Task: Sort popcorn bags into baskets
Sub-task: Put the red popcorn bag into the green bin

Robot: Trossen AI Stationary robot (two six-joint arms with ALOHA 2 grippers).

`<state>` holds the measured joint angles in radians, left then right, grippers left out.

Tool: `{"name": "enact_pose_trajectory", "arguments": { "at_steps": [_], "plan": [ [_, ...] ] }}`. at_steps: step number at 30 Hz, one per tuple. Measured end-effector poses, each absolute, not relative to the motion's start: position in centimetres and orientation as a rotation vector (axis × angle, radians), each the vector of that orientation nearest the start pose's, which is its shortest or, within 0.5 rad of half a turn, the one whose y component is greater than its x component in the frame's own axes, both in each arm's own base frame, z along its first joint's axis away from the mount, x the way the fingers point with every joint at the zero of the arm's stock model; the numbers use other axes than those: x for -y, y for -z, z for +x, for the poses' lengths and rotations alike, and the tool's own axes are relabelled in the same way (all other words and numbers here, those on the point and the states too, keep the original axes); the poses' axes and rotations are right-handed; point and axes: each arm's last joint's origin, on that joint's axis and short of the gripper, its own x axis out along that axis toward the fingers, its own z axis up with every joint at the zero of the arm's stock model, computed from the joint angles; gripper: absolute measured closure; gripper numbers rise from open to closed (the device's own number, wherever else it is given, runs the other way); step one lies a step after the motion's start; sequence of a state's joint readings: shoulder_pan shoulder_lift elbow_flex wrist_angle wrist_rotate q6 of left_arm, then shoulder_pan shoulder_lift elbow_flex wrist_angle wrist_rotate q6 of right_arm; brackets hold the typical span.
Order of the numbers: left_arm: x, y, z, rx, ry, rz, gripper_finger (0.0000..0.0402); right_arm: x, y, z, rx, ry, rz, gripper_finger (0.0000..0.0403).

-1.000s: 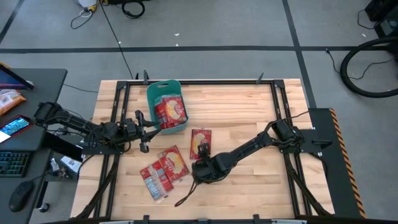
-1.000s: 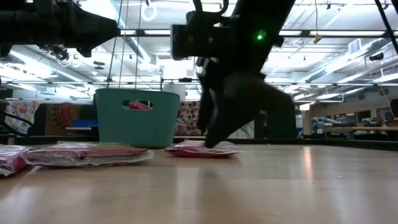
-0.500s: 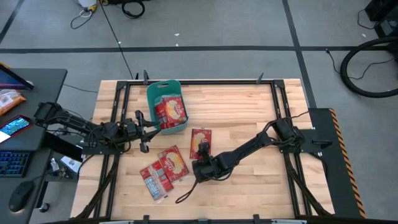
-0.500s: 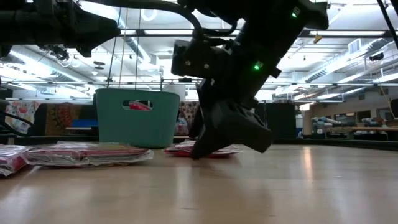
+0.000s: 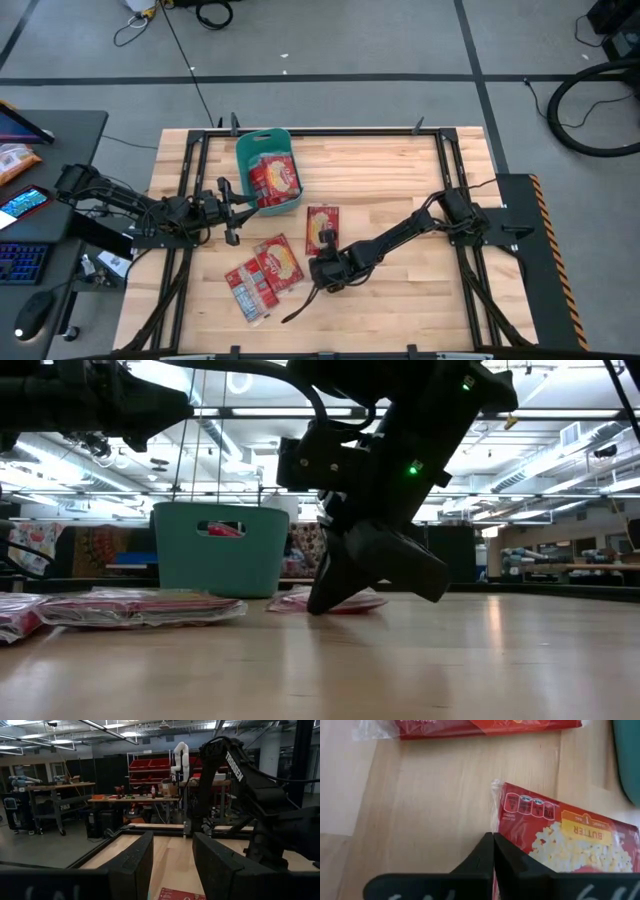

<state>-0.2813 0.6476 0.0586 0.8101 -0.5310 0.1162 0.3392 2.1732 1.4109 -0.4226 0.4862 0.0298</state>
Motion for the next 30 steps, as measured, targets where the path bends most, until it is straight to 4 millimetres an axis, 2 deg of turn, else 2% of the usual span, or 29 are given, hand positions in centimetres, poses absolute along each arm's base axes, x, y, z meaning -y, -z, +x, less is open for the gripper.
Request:
{"name": "enact_pose_trajectory", "arguments": {
  "at_steps": [5, 11, 17, 22, 27, 30],
  "plan": [
    [2.4, -19.7, 13.6, 0.189, -0.259, 0.028, 0.0258, -13.0, -11.9, 40.9, -1.082, 0.132, -0.447, 0.0394],
    [2.4, -19.7, 13.6, 0.189, -0.26, 0.028, 0.0258, -12.8, -14.1, 41.0, -1.132, 0.19, -0.513, 0.0397],
    [2.4, -19.7, 13.6, 0.188, -0.26, 0.028, 0.0258, -12.9, -15.2, 41.3, -1.136, 0.219, -0.541, 0.0399],
    [2.4, -19.7, 13.6, 0.186, -0.258, 0.026, 0.0258, -12.8, -15.2, 41.2, -1.144, 0.223, -0.54, 0.04],
    [2.6, -17.9, 13.8, 0.02, -0.206, 0.053, 0.0258, -12.8, -15.2, 41.1, -1.149, 0.228, -0.545, 0.0401],
    [2.7, -17.7, 13.9, 0.006, -0.197, 0.034, 0.0257, -12.8, -15.2, 41.1, -1.149, 0.227, -0.547, 0.0401]
  ]
}}
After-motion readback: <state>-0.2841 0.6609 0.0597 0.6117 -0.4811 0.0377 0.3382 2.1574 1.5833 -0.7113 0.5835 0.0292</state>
